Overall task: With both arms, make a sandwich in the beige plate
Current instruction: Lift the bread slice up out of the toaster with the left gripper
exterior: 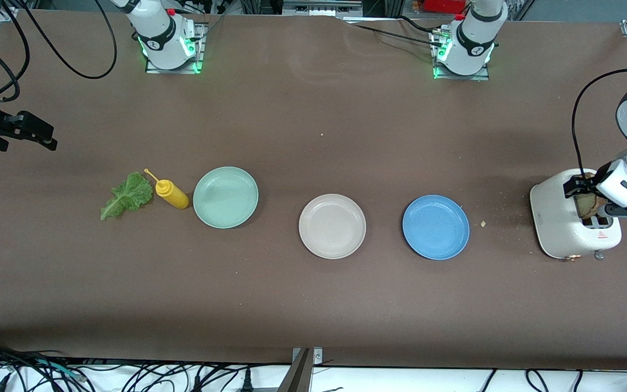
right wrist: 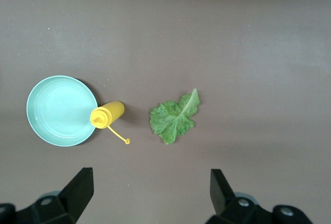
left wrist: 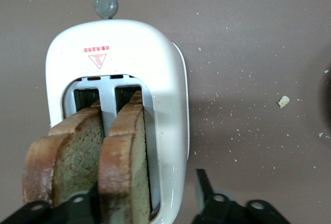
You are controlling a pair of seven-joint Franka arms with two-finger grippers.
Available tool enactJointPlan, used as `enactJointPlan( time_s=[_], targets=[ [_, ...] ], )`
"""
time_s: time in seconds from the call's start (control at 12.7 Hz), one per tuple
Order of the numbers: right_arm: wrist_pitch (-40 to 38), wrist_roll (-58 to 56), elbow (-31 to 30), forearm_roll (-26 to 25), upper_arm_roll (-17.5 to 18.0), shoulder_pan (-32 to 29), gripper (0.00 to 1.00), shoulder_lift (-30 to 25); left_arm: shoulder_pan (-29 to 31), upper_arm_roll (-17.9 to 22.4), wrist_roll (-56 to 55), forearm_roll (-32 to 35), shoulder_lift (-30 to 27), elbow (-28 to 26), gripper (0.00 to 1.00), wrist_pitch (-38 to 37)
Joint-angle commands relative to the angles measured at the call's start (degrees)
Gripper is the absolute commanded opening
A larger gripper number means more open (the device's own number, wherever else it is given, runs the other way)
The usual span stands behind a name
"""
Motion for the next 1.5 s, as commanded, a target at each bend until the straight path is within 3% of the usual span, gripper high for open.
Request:
enactJointPlan(
  time_s=[0.0,0.47,0.79,1.02,1.18,1.42],
  targets=[
    [0.15,0.57,0.14,-0.31,0.05,0.07,1.00,-0.01,1.52,-0.41,4.46,1.68,-0.69,0.19,0.00,-0.63],
    [0.15,0.57,0.14,-0.31,0.05,0.07,1.00,-0.01,2.06,-1.19,5.37,1.77,-5.25,3.34,0.00,-6.58],
    [0.15,0.57,0.14,-0.31,0.05,0.07,1.00,-0.01,1.53,-7.77,4.84,1.77,-5.61,16.60,0.00,-24.68],
    [0.15,0.57,0.14,-0.31,0.05,0.07,1.00,-0.01,1.35,-13.40,4.66,0.81,-5.00,18.65,0.00,-26.21],
    [0.06,0.48,0.14,-0.31,0.05,0.07,1.00,-0.01,0.39,-15.52,2.92,-4.17,-2.19,18.65,0.00,-26.21],
    [0.15,0.57,0.14,-0.22,0.05,0.07,1.00,-0.01,-3.20,-15.61,2.29,-18.47,1.06,18.65,0.00,-26.21]
  ],
)
